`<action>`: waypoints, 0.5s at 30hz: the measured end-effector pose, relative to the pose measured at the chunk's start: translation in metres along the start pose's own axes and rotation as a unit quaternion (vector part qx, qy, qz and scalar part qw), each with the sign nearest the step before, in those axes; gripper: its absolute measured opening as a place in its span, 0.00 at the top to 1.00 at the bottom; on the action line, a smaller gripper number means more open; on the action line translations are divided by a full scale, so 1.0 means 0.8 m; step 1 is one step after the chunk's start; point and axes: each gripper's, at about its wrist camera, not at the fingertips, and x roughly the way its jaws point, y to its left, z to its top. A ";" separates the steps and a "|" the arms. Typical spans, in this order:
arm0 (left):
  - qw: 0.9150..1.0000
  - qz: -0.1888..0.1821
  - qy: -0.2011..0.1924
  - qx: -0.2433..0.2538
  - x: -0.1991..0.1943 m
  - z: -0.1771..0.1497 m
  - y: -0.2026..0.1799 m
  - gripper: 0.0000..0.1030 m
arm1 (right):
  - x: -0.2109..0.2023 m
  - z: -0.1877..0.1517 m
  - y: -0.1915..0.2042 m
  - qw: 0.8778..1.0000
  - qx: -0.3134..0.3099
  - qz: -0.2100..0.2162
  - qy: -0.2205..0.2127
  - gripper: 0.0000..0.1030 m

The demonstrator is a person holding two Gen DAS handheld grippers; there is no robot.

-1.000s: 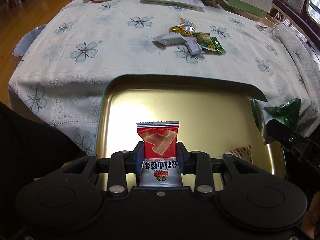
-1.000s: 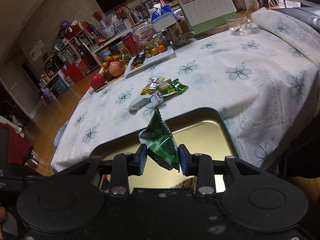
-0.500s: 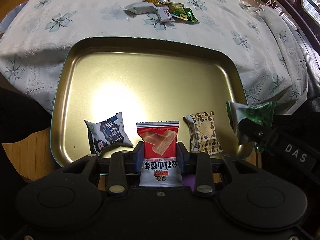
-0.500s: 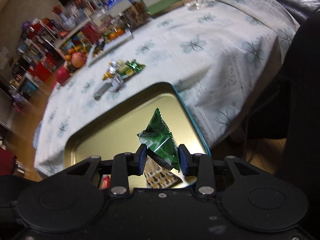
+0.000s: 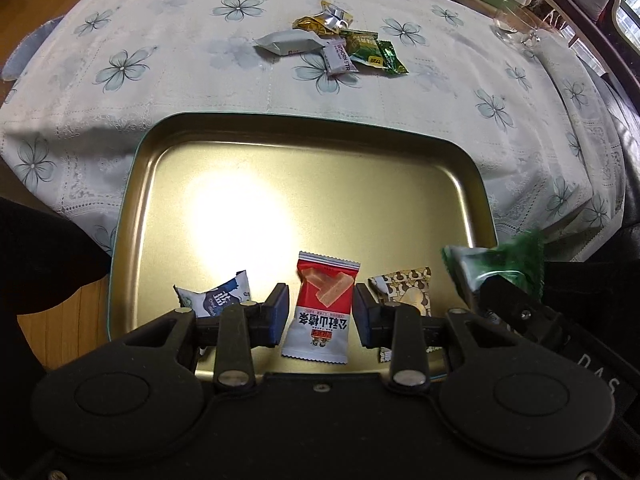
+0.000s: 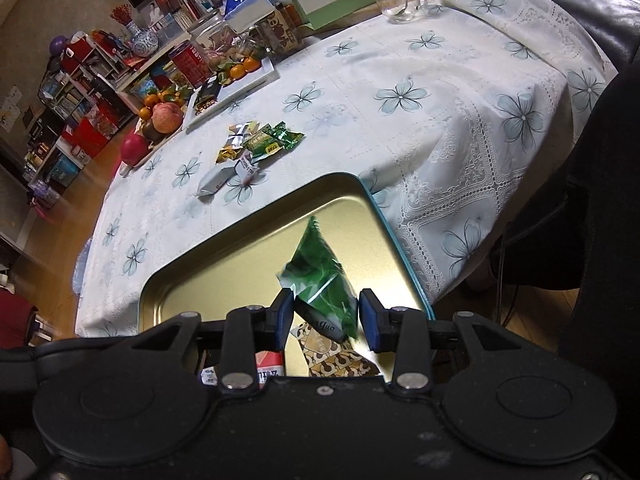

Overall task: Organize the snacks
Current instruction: 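Lower the red-white packet into the tray with the left tool while the right holds the green packet above, then open the left tool to release the red-white packet while the right drops the green packet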

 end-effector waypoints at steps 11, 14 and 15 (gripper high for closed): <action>0.999 0.047 0.009 0.003 -0.004 -0.011 0.007 0.58 | 0.000 -0.004 0.008 1.000 -0.024 -0.008 0.008 0.62; 0.998 0.058 0.012 0.008 -0.006 -0.011 0.008 0.58 | 0.002 -0.004 0.012 0.999 -0.032 -0.010 0.016 0.62; 0.998 0.061 0.012 0.009 -0.006 -0.011 0.008 0.58 | 0.003 -0.004 0.013 0.999 -0.036 -0.010 0.021 0.62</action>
